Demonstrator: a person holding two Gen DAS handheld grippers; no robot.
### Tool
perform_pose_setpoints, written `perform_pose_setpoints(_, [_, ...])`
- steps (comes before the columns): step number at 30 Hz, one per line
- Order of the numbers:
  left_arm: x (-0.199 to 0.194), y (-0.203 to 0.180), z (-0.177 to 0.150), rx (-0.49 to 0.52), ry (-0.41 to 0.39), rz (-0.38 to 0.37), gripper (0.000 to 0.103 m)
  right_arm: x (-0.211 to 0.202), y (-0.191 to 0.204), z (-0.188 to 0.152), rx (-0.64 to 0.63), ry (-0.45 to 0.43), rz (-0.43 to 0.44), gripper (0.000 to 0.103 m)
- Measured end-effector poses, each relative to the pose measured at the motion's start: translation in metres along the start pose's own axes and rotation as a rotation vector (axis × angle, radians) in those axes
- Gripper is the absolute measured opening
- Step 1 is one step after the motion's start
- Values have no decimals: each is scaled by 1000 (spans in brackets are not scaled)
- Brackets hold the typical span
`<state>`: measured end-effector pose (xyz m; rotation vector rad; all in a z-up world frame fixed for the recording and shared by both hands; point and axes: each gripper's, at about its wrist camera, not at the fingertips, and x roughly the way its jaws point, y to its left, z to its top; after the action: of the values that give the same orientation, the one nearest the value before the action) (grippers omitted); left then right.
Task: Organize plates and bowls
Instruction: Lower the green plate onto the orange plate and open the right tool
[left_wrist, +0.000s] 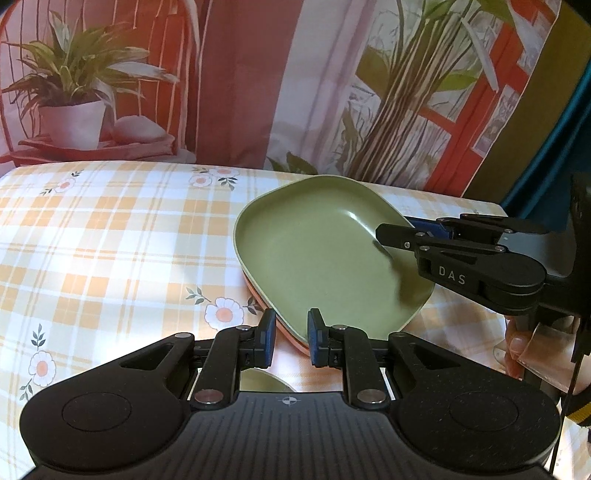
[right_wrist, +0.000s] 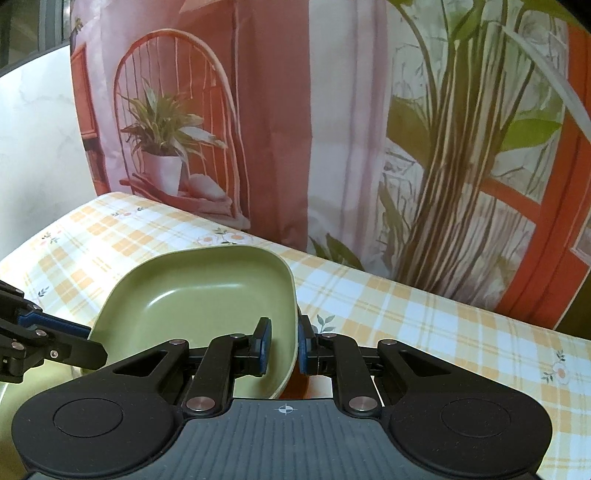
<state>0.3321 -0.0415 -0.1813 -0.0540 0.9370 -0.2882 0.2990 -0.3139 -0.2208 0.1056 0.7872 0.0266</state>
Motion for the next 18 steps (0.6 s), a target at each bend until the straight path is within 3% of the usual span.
perform_pose_setpoints(11, [6,0,1,-11,26,-10,20,4,3,-6,-31,19,-38,15])
perform_pose_setpoints(18, [5,1,3,-16,22,-7,19,5,8,-9,-51,40,-63,22])
